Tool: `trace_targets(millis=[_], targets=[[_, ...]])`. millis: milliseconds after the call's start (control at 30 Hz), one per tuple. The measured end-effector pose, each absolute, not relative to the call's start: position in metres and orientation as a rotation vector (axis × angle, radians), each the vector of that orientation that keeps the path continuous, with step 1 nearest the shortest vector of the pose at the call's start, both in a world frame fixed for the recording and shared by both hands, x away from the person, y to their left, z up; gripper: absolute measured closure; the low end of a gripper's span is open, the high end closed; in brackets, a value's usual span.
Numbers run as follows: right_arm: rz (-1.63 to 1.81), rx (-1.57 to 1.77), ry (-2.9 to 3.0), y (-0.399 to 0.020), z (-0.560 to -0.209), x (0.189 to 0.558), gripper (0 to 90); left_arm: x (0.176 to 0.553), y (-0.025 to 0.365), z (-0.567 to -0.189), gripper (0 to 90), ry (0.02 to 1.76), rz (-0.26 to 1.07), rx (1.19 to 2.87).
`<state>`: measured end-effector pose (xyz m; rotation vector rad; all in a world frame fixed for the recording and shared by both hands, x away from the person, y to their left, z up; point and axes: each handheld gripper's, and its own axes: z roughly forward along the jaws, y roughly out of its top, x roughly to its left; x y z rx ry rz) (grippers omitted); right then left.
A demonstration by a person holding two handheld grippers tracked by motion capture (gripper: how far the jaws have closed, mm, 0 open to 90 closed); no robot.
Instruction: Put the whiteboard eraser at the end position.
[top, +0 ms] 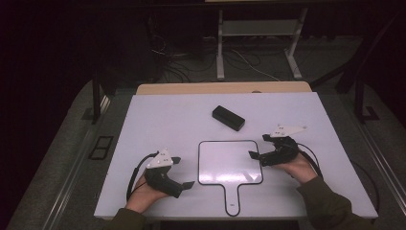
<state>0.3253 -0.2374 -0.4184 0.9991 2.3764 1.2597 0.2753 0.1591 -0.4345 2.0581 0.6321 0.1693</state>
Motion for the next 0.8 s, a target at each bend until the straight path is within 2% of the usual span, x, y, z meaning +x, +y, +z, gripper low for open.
trace_targets(millis=[800], targets=[[1.247,1.048,2.347,-0.275,-0.447,0.267,11.1,0.275,0.16,-0.434,0.0,0.631,0.169,2.061]])
